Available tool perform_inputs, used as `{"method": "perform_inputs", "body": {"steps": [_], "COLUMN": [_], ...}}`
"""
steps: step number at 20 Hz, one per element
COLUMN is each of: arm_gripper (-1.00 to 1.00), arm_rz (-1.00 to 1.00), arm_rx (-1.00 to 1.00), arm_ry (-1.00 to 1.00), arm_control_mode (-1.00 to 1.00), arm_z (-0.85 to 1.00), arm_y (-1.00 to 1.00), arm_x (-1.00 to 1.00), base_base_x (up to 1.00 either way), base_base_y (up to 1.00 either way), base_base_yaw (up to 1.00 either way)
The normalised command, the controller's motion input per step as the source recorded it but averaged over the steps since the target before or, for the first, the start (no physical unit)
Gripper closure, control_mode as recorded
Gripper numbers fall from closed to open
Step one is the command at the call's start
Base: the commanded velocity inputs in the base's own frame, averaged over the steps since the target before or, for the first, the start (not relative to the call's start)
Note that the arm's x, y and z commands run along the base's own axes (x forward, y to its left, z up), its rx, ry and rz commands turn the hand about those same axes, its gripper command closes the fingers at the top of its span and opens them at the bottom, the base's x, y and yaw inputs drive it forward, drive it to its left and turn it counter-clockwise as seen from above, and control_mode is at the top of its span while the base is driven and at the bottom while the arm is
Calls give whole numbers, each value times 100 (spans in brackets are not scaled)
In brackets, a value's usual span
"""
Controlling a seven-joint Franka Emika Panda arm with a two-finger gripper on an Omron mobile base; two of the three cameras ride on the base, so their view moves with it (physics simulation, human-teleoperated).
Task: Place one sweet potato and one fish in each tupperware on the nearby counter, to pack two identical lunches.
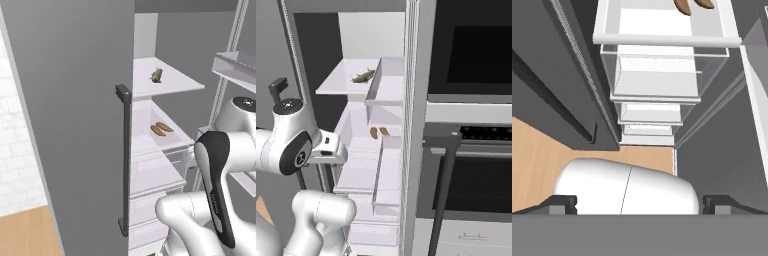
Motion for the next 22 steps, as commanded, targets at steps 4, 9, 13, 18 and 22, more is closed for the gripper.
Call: {"method": "perform_inputs", "body": {"steps": [4,9,13,18,22], "arm_gripper": [-100,-100,-100,-100,-100], "arm_rz": [0,0,0,0,0], "arm_rx": [0,0,0,0,0], "arm_ry": [0,0,0,0,0], "arm_control_mode": [100,100,100,100,100], "arm_z": [0,0,0,0,0], "arm_y": [0,0,0,0,0], "arm_x": [0,0,0,0,0], "base_base_x": [39,14,0,7,40], "base_base_y": [-4,0,-3,-26,0], "base_base_yaw": [-1,0,0,2,0]}}
